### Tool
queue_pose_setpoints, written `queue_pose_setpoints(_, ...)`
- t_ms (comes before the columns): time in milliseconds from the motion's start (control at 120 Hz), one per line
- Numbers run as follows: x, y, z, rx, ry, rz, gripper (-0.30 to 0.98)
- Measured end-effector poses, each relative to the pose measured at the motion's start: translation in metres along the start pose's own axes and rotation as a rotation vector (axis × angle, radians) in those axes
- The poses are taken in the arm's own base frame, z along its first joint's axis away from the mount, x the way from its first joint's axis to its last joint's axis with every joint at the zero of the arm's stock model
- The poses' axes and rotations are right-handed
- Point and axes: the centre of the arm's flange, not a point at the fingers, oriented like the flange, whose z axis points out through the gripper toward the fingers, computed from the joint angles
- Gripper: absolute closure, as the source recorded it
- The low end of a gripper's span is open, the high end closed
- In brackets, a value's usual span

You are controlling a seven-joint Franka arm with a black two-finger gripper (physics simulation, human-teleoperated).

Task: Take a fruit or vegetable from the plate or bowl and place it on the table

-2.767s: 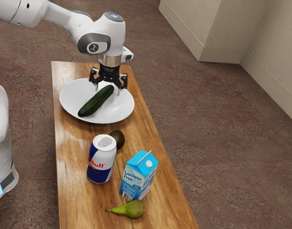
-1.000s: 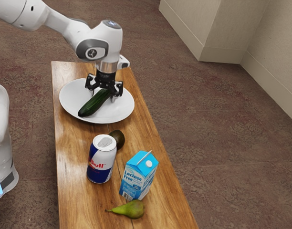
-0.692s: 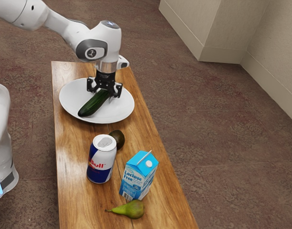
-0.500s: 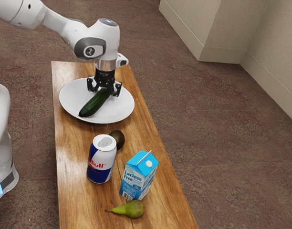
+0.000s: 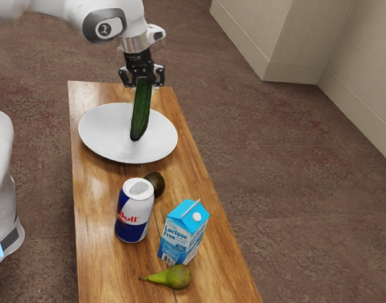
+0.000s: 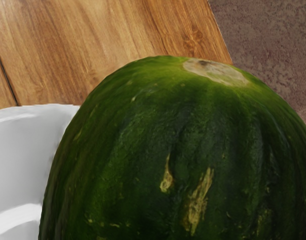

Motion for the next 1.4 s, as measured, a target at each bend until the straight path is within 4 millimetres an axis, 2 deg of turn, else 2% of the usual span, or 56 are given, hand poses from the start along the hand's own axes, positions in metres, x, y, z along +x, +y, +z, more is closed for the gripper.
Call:
queue_pose_setpoints(58,-0.001,0.027,-0.02,-0.052,0.004,0.045,0.54)
queue_pose_setpoints(175,-0.023,0.093,-0.036,-0.129,-0.026,0.184,0.56)
queue_pose_setpoints(258,-0.034,0.115,-0.043,-0.189,-0.07,0.245,0.56)
queue_pose_setpoints(375,-0.029,0.116,-0.05,-0.27,-0.143,0.254,0.56)
queue_pose_setpoints(475,-0.036,0.121,-0.061,-0.287,-0.217,0.304,0.55)
queue_pose_setpoints(533,-0.055,0.131,-0.069,-0.266,-0.258,0.383,0.55)
queue_pose_setpoints(642,-0.097,0.143,-0.073,-0.202,-0.354,0.552,0.55)
queue_pose_setpoints(742,-0.132,0.139,-0.086,-0.163,-0.41,0.709,0.56)
queue_pose_setpoints(825,-0.149,0.134,-0.092,-0.128,-0.434,0.816,0.56)
queue_pose_setpoints(950,-0.168,0.14,-0.077,-0.071,-0.48,0.925,0.56)
queue_pose_setpoints(1075,-0.183,0.157,-0.049,-0.031,-0.525,0.997,0.56)
queue_pose_setpoints(1242,-0.187,0.16,-0.037,-0.028,-0.545,1.05,0.56)
queue_pose_setpoints(1400,-0.189,0.16,-0.017,-0.015,-0.575,1.078,0.56)
